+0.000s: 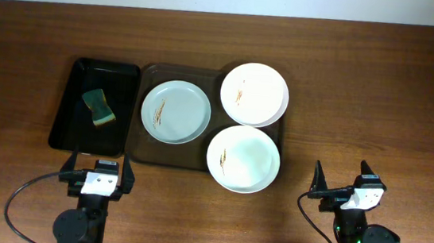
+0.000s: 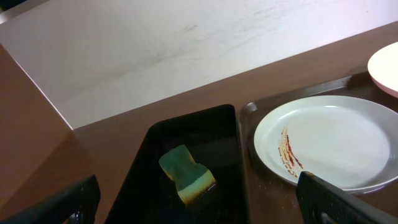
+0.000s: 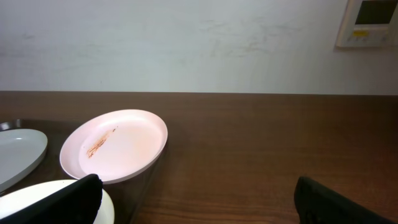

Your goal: Clean dirty plates on tray and stack at the side

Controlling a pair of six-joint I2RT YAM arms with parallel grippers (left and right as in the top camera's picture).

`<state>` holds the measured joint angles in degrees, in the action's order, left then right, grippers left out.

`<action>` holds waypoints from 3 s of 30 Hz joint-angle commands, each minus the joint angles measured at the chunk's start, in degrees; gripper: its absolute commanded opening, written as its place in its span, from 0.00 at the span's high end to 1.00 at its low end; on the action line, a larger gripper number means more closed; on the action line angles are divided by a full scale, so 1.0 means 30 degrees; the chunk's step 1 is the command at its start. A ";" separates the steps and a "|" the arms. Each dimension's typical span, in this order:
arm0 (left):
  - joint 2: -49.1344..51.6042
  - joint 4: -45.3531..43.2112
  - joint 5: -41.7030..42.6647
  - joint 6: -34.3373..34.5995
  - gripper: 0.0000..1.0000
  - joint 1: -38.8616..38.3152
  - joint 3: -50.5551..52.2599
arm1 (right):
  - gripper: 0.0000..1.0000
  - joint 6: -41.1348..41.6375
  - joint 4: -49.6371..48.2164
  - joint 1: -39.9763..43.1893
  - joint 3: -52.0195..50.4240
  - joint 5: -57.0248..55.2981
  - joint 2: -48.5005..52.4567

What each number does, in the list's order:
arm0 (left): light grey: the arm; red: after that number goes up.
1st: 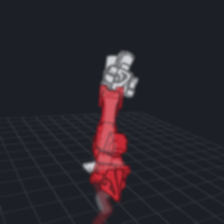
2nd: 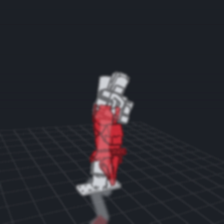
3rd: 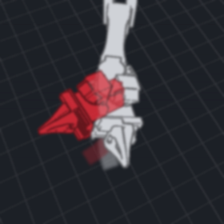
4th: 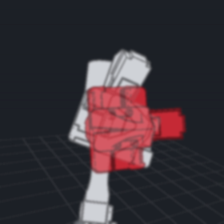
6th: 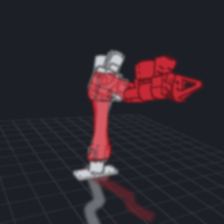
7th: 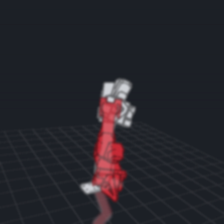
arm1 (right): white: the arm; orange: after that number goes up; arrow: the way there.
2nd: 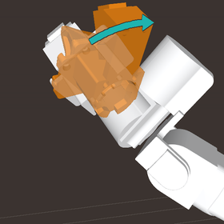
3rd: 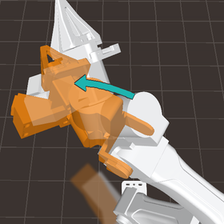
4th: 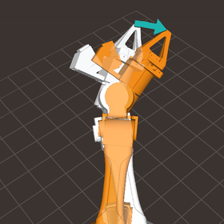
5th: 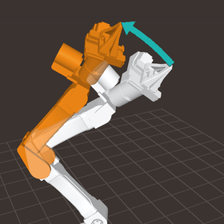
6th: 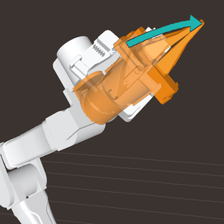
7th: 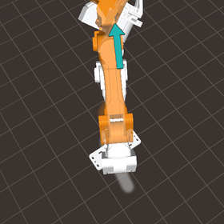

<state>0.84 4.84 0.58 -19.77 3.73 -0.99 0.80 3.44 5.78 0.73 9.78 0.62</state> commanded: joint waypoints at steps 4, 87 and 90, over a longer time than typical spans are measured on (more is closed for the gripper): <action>-0.0182 -0.0044 -0.0131 -0.0233 0.01 0.0117 0.0168 | 0.02 -0.0124 0.0058 -0.0175 -0.0138 0.0168 -0.0036; 2.8378 1.7172 0.1851 0.6382 0.01 0.1290 -2.8392 | 0.12 0.8429 1.0244 -1.0382 2.6928 0.0211 3.1132; 2.8436 1.7143 0.1129 0.6375 0.11 0.1443 -2.8385 | 0.23 0.9027 1.0389 -1.1905 2.9784 -0.0882 3.5022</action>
<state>86.26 56.10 7.97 -2.09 7.66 -85.32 24.77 34.63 -26.89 83.26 13.32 97.95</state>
